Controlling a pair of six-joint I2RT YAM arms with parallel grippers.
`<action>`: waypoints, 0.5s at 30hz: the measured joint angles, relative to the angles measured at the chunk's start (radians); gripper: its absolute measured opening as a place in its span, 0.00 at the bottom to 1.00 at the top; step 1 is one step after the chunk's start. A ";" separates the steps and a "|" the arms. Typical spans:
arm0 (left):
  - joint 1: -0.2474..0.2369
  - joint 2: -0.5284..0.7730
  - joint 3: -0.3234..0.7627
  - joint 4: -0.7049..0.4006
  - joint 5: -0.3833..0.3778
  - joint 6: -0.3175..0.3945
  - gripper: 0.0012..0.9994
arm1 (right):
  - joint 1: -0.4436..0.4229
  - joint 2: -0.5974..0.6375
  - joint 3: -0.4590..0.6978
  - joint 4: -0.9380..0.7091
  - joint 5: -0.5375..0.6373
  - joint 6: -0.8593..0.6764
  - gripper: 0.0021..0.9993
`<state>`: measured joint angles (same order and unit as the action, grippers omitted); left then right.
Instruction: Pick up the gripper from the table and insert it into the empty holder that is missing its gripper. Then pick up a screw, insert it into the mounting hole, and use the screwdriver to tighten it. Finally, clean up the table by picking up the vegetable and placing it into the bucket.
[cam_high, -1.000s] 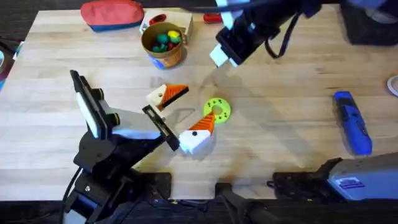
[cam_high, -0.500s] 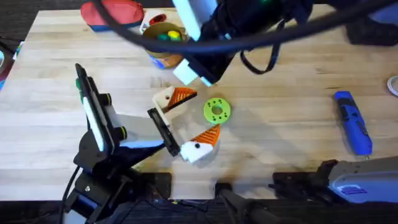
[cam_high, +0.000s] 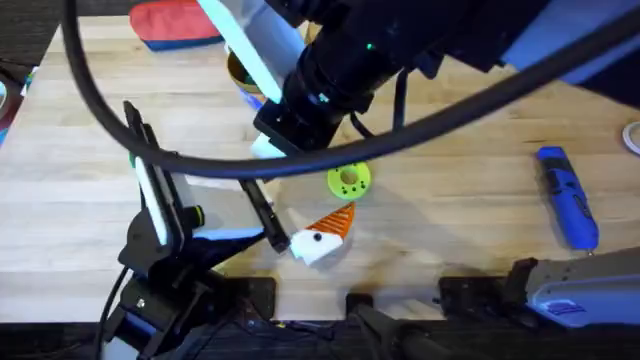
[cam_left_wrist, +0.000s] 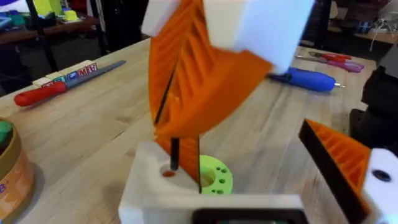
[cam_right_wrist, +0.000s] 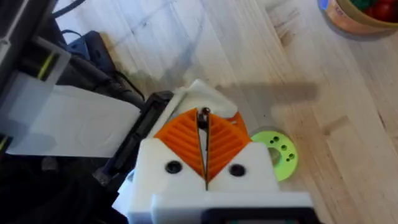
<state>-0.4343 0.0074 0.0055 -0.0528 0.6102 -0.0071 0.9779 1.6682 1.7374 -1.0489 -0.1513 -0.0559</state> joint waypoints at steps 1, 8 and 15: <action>0.000 0.000 0.000 0.000 0.000 0.000 0.99 | 0.000 0.001 0.000 0.000 0.000 0.000 0.00; 0.000 0.000 0.000 -0.001 0.000 -0.004 0.99 | -0.001 0.031 0.000 0.005 0.001 0.000 0.00; 0.000 0.000 0.000 0.000 0.000 -0.004 0.99 | -0.002 0.031 0.000 0.005 0.001 -0.001 0.00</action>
<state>-0.4343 0.0074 0.0055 -0.0532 0.6102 -0.0109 0.9760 1.6993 1.7378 -1.0437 -0.1501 -0.0572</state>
